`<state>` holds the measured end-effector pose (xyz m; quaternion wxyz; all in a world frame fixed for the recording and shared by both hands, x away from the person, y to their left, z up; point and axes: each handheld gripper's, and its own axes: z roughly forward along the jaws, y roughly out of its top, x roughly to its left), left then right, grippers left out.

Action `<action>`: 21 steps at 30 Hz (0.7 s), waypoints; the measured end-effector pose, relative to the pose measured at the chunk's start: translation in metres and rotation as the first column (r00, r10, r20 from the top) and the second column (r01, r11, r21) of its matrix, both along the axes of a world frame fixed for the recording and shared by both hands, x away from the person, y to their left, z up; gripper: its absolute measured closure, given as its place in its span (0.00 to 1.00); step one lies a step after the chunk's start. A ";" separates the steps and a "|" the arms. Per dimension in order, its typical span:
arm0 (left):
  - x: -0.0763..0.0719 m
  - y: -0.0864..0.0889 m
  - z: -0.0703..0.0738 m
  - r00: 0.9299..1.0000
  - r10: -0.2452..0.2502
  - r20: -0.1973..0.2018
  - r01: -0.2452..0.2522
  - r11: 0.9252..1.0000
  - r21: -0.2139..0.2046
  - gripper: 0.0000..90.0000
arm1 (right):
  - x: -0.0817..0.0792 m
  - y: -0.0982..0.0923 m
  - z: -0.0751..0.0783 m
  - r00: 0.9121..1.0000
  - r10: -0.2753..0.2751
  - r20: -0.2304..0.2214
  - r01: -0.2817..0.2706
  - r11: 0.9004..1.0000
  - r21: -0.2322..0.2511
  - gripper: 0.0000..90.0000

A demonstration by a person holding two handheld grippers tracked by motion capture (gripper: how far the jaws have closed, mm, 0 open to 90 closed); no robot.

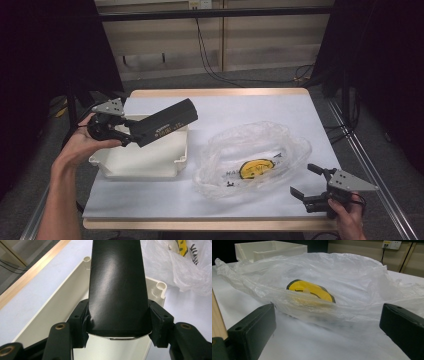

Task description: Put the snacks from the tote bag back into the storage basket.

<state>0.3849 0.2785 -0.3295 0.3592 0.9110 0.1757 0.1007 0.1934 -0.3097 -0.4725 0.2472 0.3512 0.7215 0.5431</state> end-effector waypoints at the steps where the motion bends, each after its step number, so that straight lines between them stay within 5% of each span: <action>1: 0.000 0.001 -0.001 1.000 0.004 -0.003 -0.004 1.000 0.010 0.48 | 0.000 0.000 0.000 1.000 -0.004 -0.003 0.004 1.000 0.003 0.00; 21: 0.011 0.028 -0.026 0.999 0.000 -0.049 0.005 0.994 0.109 0.48 | 0.000 0.001 0.000 1.000 0.005 -0.002 -0.005 1.000 -0.004 0.00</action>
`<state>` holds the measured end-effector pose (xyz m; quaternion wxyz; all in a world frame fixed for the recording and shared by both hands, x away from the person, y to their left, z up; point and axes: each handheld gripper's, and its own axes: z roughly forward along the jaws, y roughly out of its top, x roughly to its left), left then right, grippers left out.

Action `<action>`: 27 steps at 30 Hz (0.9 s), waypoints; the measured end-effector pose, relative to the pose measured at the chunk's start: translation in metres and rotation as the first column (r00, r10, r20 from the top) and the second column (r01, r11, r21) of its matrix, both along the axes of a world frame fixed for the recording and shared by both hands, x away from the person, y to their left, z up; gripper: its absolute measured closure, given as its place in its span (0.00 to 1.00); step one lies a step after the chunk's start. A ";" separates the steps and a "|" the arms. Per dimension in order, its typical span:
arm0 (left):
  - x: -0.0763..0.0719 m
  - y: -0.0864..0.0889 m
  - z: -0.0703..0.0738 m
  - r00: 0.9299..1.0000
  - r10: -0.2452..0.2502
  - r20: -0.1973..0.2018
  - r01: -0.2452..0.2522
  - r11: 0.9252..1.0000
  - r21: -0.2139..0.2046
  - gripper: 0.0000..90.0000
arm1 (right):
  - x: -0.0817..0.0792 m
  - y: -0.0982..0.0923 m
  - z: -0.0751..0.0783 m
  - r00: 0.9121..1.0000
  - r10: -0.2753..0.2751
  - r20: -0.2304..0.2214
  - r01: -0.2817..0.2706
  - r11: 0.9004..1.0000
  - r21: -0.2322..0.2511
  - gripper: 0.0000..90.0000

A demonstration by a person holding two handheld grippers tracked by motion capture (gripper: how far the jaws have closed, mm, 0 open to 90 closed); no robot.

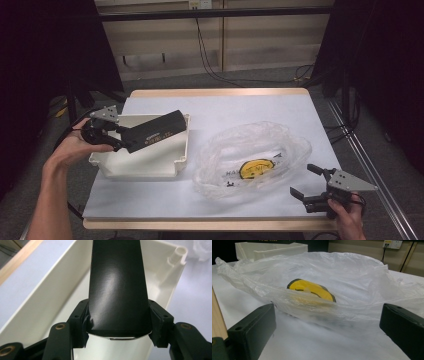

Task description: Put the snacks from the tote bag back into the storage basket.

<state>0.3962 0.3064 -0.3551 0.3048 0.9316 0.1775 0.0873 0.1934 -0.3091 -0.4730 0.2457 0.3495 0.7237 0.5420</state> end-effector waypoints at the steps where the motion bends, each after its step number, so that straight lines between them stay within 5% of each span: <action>1: 0.000 0.001 -0.002 1.000 0.003 0.004 -0.003 1.000 -0.003 0.48 | 0.000 0.000 0.000 1.000 0.000 0.001 0.000 1.000 -0.002 0.00; 27: 0.022 -0.001 -0.038 0.997 -0.012 -0.079 0.017 0.998 0.060 0.48 | 0.001 0.001 0.000 1.000 0.012 -0.014 -0.012 1.000 -0.004 0.00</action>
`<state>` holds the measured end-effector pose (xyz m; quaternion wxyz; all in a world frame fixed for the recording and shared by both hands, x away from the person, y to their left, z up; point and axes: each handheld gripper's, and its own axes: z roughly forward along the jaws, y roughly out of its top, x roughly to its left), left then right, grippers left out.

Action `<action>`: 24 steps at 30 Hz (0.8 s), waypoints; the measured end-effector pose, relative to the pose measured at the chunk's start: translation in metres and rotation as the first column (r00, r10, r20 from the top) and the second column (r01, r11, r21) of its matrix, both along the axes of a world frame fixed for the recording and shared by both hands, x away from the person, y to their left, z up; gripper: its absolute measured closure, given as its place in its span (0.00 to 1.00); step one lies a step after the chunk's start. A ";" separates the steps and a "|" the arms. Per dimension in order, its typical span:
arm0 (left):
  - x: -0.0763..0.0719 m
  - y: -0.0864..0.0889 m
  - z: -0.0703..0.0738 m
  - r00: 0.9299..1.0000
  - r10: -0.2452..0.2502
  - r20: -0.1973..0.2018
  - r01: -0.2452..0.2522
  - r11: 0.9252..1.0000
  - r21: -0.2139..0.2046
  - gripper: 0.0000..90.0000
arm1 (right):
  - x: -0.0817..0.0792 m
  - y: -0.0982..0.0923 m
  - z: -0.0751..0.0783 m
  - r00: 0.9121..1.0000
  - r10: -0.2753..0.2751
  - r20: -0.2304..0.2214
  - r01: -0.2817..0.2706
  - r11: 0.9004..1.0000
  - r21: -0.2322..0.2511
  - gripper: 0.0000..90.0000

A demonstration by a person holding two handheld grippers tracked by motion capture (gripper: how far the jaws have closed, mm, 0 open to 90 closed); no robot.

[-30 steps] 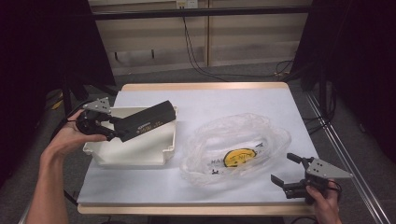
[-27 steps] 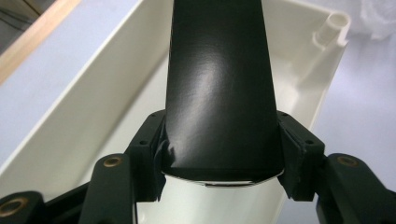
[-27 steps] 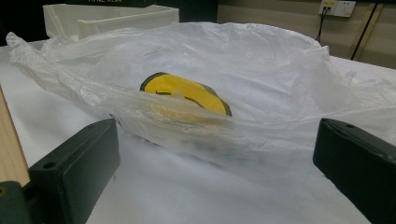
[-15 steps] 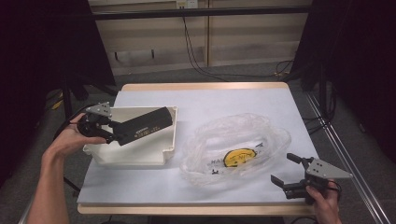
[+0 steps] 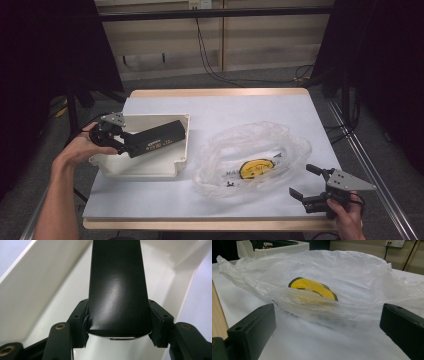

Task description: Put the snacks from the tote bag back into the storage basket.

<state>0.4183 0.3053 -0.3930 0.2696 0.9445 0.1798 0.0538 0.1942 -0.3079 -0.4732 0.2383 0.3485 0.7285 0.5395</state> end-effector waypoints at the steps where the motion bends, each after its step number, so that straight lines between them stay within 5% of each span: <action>1: 0.001 0.000 0.000 1.000 0.001 0.000 -0.001 1.000 0.002 0.48 | 0.000 0.000 0.000 1.000 -0.002 0.001 0.002 1.000 -0.001 0.00; 5: 0.004 -0.002 -0.004 1.000 -0.008 -0.009 0.008 1.000 0.004 0.48 | 0.000 0.000 0.000 1.000 -0.003 0.000 0.003 1.000 0.001 0.00; 12: 0.014 -0.011 -0.012 0.998 -0.045 -0.035 0.048 0.996 0.071 0.48 | 0.000 0.000 0.000 1.000 0.000 0.000 0.000 1.000 -0.003 0.00; 24: 0.025 -0.015 -0.019 0.998 -0.042 -0.056 0.048 0.992 0.116 0.48 | 0.000 0.001 0.000 1.000 0.007 0.003 -0.006 1.000 -0.014 0.00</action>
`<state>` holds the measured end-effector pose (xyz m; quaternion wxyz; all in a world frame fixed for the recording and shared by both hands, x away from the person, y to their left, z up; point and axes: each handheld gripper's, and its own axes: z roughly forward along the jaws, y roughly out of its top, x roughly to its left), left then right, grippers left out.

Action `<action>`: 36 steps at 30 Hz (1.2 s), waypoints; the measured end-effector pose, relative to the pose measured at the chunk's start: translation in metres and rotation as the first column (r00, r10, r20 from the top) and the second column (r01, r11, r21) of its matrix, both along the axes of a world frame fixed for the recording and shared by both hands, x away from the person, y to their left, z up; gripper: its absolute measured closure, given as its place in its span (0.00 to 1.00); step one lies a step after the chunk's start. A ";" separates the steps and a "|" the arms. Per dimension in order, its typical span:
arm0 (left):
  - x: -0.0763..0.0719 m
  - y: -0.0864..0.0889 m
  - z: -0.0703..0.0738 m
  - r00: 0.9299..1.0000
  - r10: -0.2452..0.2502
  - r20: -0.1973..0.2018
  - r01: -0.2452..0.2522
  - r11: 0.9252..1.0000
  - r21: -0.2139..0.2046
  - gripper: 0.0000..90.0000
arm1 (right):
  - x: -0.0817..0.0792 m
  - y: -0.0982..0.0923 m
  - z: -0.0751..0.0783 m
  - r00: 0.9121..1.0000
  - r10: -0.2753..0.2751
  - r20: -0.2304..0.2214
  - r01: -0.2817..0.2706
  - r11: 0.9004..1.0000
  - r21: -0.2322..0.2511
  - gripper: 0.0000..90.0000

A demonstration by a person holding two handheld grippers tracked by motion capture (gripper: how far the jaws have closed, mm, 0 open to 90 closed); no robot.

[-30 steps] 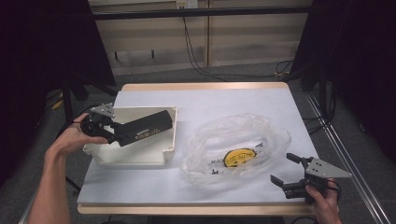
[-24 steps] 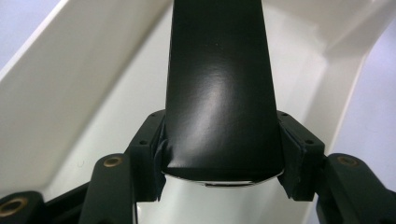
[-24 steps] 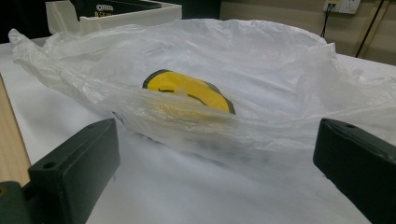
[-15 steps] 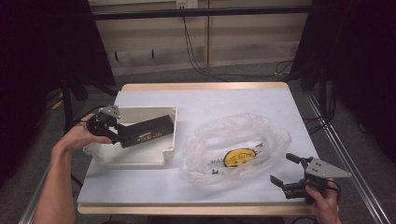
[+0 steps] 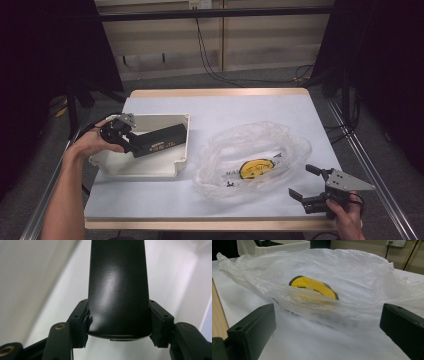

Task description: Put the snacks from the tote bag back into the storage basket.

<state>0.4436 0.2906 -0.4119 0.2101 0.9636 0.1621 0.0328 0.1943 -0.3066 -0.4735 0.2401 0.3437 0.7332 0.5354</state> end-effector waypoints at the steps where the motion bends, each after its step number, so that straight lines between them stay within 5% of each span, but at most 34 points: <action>1: 0.002 0.000 0.000 1.000 0.004 0.003 -0.004 1.000 0.000 0.48 | 0.000 0.000 0.000 1.000 0.004 -0.001 -0.004 1.000 -0.002 0.00; 8: 0.008 -0.007 -0.003 1.000 0.025 -0.001 -0.025 0.998 0.051 0.46 | 0.000 0.000 0.000 1.000 -0.002 0.000 0.002 1.000 0.001 0.00; 15: 0.017 -0.010 -0.006 0.994 0.111 0.002 -0.111 0.990 0.091 0.41 | 0.000 0.000 0.000 1.000 -0.003 -0.002 0.003 1.000 -0.006 0.00; 21: 0.025 -0.013 -0.007 0.985 0.173 0.022 -0.175 0.981 0.083 0.34 | 0.000 0.001 0.000 1.000 -0.003 -0.005 0.003 1.000 -0.010 0.00; 36: 0.030 -0.015 -0.019 0.978 0.207 0.022 -0.208 0.975 0.074 0.28 | -0.001 0.000 0.000 1.000 0.007 -0.009 -0.007 1.000 -0.016 0.00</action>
